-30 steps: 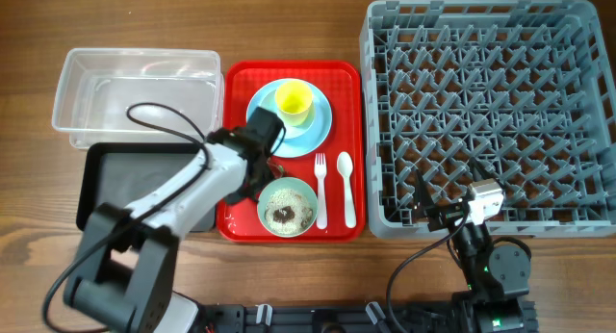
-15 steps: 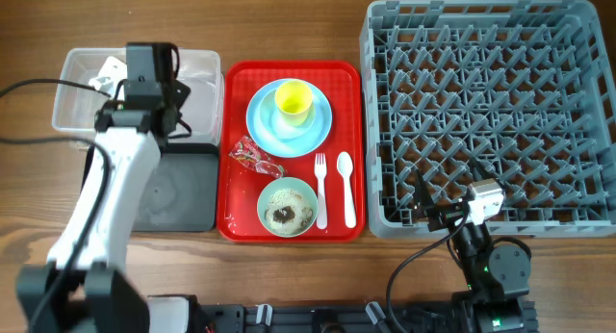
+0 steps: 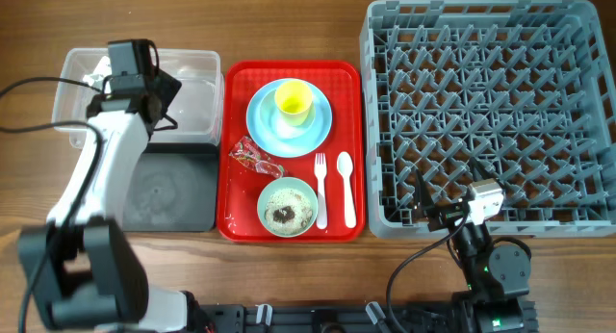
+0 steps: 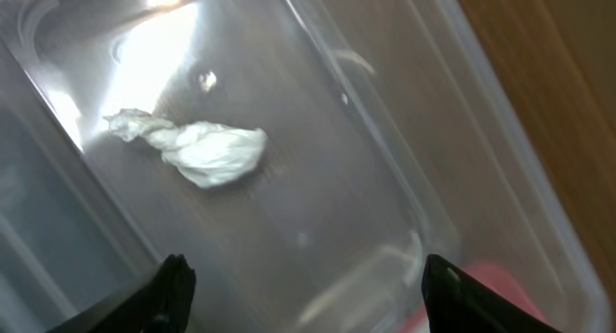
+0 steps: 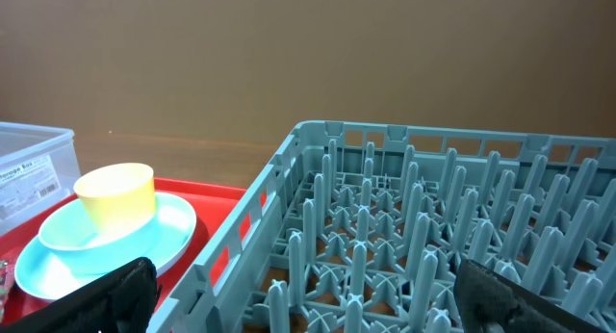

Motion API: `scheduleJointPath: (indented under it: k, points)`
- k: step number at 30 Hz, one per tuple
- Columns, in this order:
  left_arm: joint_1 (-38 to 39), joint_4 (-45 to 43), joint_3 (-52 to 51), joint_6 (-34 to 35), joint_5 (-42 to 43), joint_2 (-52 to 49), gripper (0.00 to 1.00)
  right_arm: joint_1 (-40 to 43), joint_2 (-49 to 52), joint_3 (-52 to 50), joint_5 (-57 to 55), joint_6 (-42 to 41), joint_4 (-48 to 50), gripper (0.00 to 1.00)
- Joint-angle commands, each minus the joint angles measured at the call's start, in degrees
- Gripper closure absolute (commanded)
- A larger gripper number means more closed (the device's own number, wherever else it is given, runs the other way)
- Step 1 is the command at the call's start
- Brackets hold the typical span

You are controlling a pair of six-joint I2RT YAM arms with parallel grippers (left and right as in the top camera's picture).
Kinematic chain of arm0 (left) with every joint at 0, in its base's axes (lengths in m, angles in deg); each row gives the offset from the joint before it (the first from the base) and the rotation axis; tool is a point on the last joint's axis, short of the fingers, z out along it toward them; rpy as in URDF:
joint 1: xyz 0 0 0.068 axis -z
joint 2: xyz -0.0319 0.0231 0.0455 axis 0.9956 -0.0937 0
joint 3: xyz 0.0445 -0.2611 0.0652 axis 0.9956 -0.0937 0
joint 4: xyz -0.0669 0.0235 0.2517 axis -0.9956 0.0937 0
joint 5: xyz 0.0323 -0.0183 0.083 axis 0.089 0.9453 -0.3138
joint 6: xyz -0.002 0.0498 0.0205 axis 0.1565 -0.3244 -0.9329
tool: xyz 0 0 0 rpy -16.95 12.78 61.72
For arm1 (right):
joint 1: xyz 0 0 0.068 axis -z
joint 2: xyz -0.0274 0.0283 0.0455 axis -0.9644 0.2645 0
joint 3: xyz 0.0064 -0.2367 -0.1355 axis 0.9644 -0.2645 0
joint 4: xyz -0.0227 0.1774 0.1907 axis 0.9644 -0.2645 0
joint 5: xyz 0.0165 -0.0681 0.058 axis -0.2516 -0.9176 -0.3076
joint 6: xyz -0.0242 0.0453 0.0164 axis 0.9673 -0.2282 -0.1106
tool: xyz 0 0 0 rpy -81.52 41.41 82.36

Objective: Sort waste into correct bins and load items into the dishwasher rack
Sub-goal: 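Carry the tissue with the left gripper into the clear plastic bin and release, then reach the left gripper to the red snack wrapper and grasp it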

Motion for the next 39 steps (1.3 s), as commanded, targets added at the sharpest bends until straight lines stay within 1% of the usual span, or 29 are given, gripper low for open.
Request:
scheduleJointPath:
  k: [1, 2, 3, 4, 5, 6, 8, 9, 12, 14, 16, 19, 21, 23, 25, 28, 31, 35, 37, 39]
  points:
    - [0.0, 5.1, 1.4, -2.6, 14.5, 10.0, 0.27, 0.3, -0.3, -0.1, 0.7, 0.3, 0.3, 0.0]
    - [0.0, 8.4, 1.4, -2.6, 19.2, 12.4, 0.27, 0.3, -0.3, -0.1, 0.7, 0.3, 0.3, 0.0]
    - [0.0, 10.7, 1.4, -2.6, 22.1, 13.8, 0.27, 0.3, -0.3, -0.1, 0.7, 0.3, 0.3, 0.0]
    - [0.0, 13.2, 1.3, -2.6, 24.9, 15.3, 0.29, 0.3, -0.3, -0.1, 0.7, 0.3, 0.3, 0.0]
    - [0.0, 15.7, 1.3, -2.6, 26.8, 16.3, 0.34, 0.3, -0.3, -0.1, 0.7, 0.3, 0.3, 0.0]
    - [0.0, 19.6, 1.3, -2.6, 28.8, 17.0, 0.53, 0.3, -0.3, -0.1, 0.7, 0.3, 0.3, 0.0]
    - [0.3, 24.7, 1.3, -2.6, 28.9, 16.9, 0.72, 0.3, -0.3, -0.1, 0.7, 0.3, 0.3, 0.0]
    - [0.7, 27.2, 1.3, -2.6, 28.8, 16.6, 0.76, 0.3, -0.3, -0.1, 0.7, 0.3, 0.3, 0.0]
    - [3.1, 32.2, 0.0, -2.6, 28.8, 16.0, 0.79, 0.3, -0.3, -0.1, 0.7, 0.3, 0.3, 0.0]
    - [5.8, 32.3, -1.5, -2.6, 27.7, 16.0, 0.79, 0.3, -0.3, -0.1, 0.7, 0.3, 0.3, 0.0]
    - [10.7, 31.6, -3.3, -1.9, 23.0, 16.0, 0.8, 0.3, -0.3, -0.1, 0.7, 0.3, 0.3, 0.0]
    - [15.4, 31.4, -3.4, -1.4, 18.7, 16.0, 0.8, 0.3, -0.3, -0.1, 0.7, 0.3, 0.3, 0.0]
    - [18.6, 31.3, -3.4, 2.6, 16.1, 16.0, 0.8, 0.3, -0.3, -0.1, 0.7, 0.2, 0.3, 0.0]
    - [21.6, 29.9, -3.4, 5.2, 15.2, 16.0, 0.79, 0.3, -0.3, -0.1, 0.7, 0.3, 0.3, 0.0]
    - [24.9, 27.6, -3.4, 5.9, 13.7, 15.9, 0.76, 0.3, -0.3, -0.1, 0.7, 0.3, 0.3, 0.0]
    - [30.1, 24.2, -3.4, 6.4, 9.0, 15.6, 0.74, 0.3, -0.3, -0.1, 0.7, 0.3, 0.3, 0.0]
    - [32.9, 23.8, -3.4, 10.2, 4.3, 14.7, 0.74, 0.3, -0.3, -0.1, 0.7, 0.3, 0.3, 0.0]
    - [33.7, 23.4, -3.4, 10.4, 3.7, 11.7, 0.71, 0.3, -0.3, -0.1, 0.7, 0.3, 0.3, 0.0]
    - [33.7, 23.4, -3.4, 10.4, 3.7, 9.8, 0.66, 0.3, -0.3, -0.1, 0.7, 0.3, 0.3, 0.0]
    - [33.7, 23.1, -3.4, 10.3, 3.7, 7.5, 0.66, 0.3, -0.3, -0.1, 0.7, 0.2, 0.3, 0.0]
